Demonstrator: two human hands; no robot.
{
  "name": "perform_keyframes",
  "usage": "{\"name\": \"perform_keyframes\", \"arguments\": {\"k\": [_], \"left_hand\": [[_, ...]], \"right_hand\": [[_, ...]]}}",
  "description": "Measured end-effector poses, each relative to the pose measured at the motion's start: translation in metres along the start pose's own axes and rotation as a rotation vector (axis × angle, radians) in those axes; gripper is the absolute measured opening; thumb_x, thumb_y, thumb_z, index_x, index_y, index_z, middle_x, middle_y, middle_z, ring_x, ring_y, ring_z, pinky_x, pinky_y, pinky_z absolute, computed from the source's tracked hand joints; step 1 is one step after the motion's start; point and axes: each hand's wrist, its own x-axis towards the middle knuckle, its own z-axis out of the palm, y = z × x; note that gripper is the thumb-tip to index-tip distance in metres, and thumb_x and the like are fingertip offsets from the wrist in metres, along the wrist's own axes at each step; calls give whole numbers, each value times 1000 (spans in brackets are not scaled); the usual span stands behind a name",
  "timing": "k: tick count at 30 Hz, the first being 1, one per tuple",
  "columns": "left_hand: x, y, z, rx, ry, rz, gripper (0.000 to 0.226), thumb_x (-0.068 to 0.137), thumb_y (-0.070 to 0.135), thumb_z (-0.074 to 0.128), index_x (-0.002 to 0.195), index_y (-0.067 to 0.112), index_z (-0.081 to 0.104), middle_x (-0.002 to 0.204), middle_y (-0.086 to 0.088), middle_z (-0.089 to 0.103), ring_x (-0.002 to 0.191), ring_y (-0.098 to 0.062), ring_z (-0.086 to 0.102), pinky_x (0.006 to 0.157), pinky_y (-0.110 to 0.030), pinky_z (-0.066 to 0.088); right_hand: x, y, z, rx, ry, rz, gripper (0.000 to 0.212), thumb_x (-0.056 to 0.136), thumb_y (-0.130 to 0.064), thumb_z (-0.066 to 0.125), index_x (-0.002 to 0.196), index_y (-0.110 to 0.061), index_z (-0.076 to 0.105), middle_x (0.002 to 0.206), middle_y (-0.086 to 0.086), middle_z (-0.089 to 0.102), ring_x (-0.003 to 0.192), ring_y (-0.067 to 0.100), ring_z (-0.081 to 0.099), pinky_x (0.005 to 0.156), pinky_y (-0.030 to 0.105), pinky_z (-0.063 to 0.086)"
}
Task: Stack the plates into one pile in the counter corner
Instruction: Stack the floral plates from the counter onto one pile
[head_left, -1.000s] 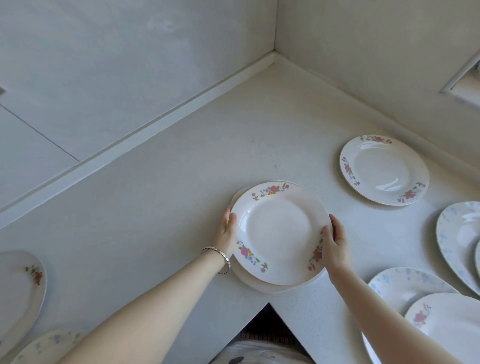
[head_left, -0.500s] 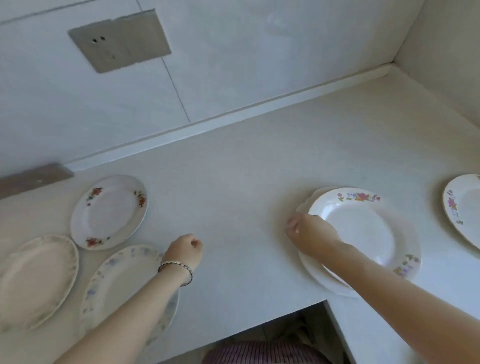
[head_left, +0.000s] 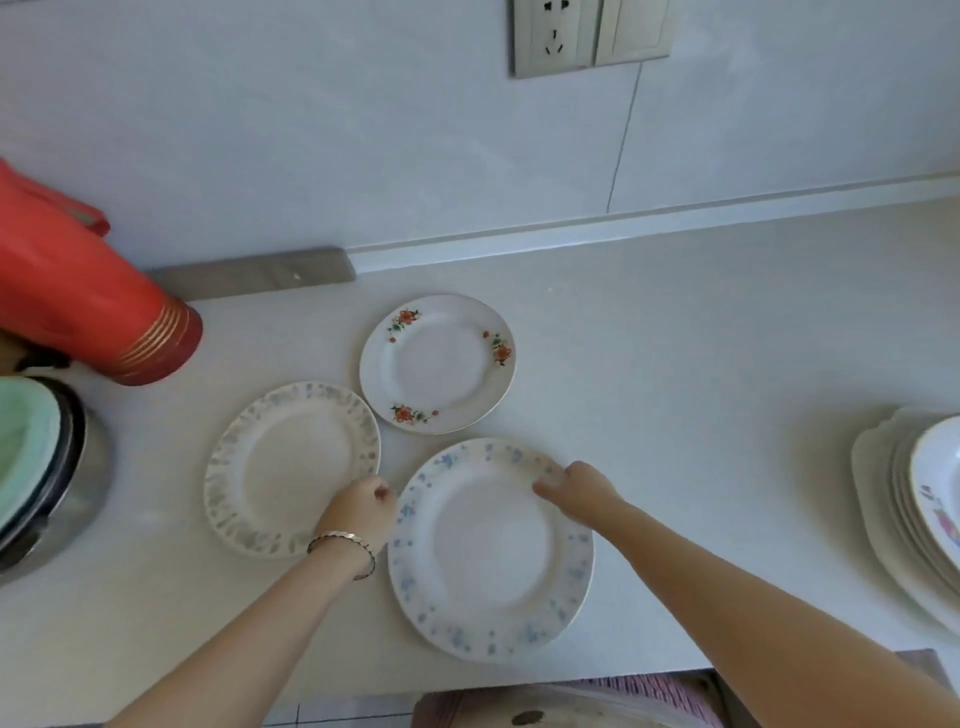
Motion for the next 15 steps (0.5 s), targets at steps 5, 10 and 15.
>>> {"name": "perform_keyframes", "arguments": {"k": [5, 10, 15], "left_hand": [[15, -21, -17, 150, -64, 154, 19, 89, 14, 43, 75, 22, 53, 83, -3, 61, 81, -25, 58, 71, -28, 44], [40, -11, -32, 671, -323, 595, 51, 83, -9, 39, 127, 16, 51, 129, -3, 54, 123, -22, 48, 98, -29, 37], [52, 10, -34, 1581, -451, 988, 37, 91, -2, 46, 124, 10, 56, 135, -8, 52, 128, -25, 40, 110, -43, 23]], "right_hand": [[-6, 18, 6, 125, 58, 28, 28, 86, -23, 51, 63, -12, 40, 65, 0, 42, 58, 14, 39, 52, 25, 28], [-30, 30, -2, 440, 207, -64, 15, 86, -15, 57, 75, -6, 55, 71, 8, 55, 59, 20, 48, 53, 27, 37], [-48, 29, -26, 717, 334, -95, 19, 84, -9, 62, 68, -5, 54, 59, 5, 58, 57, 22, 51, 55, 28, 40]]}}
